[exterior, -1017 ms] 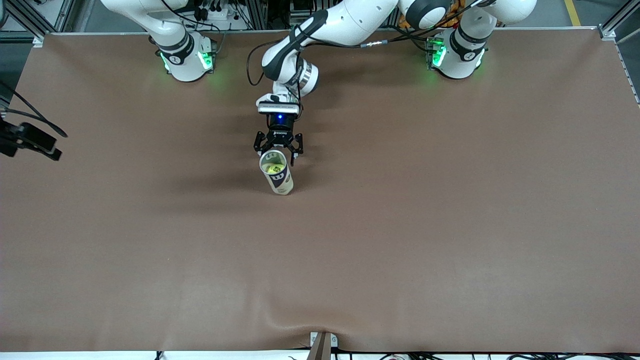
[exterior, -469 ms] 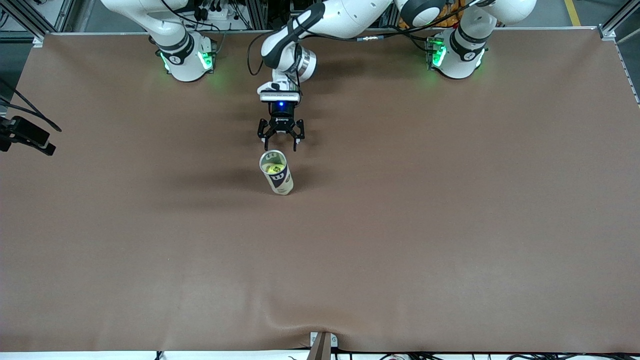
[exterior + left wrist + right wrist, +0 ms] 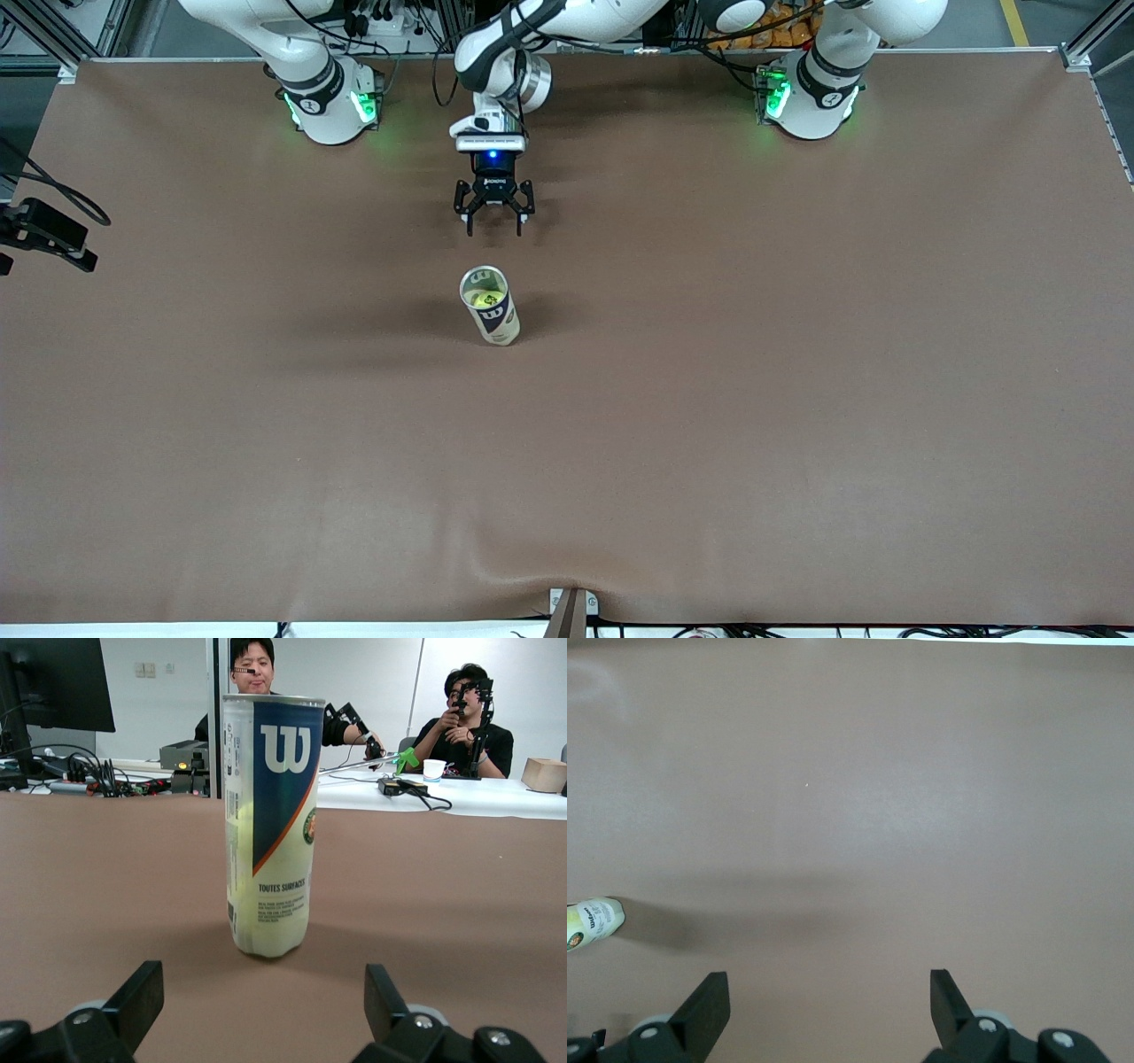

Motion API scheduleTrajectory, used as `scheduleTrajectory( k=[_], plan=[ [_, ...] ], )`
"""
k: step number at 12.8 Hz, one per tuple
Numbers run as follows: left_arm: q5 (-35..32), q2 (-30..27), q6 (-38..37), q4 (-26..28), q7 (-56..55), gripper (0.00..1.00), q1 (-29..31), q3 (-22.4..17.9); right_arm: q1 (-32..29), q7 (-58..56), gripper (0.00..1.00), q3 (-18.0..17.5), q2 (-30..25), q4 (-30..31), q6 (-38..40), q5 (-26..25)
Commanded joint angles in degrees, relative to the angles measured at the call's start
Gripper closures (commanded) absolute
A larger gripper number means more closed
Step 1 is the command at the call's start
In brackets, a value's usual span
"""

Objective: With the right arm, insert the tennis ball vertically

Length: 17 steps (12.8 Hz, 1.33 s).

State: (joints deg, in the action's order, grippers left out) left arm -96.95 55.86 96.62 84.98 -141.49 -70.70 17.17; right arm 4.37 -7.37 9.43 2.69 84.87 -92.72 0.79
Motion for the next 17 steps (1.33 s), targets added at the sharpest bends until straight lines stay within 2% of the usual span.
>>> scheduleTrajectory(
  k=[1,4,6,9,14,17],
  plan=[
    [5.61,-1.80,-0.65,-0.34,2.34,0.00,-1.11,0.67,-0.41,-0.89,0.00,-0.64,-0.32,-1.38,0.70,-1.14],
    [10.54,-5.48,-0.65,-1.39,6.82,0.00,-1.38,1.11,-0.85,-0.89,0.00,-0.56,-0.32,-2.17,0.79,-1.85],
    [15.79,-6.72,-0.65,-5.76,13.65,0.00,-1.29,2.34,-0.77,-0.89,0.00,-0.56,-0.32,-2.17,0.79,-1.85],
    [22.12,-10.75,-0.56,-9.38,21.31,0.00,-0.76,2.70,-0.76,-0.89,0.00,-0.64,-0.23,-2.17,0.87,-1.93],
    [38.64,-23.84,-0.56,-9.74,33.62,0.00,1.17,1.91,-0.85,-0.89,0.00,-0.56,-0.14,-2.17,0.70,-2.02],
    [48.75,-30.61,-0.47,-9.83,41.97,0.00,4.68,2.00,-0.85,-0.89,0.00,-0.56,-0.14,-2.25,0.70,-2.11]
  ],
)
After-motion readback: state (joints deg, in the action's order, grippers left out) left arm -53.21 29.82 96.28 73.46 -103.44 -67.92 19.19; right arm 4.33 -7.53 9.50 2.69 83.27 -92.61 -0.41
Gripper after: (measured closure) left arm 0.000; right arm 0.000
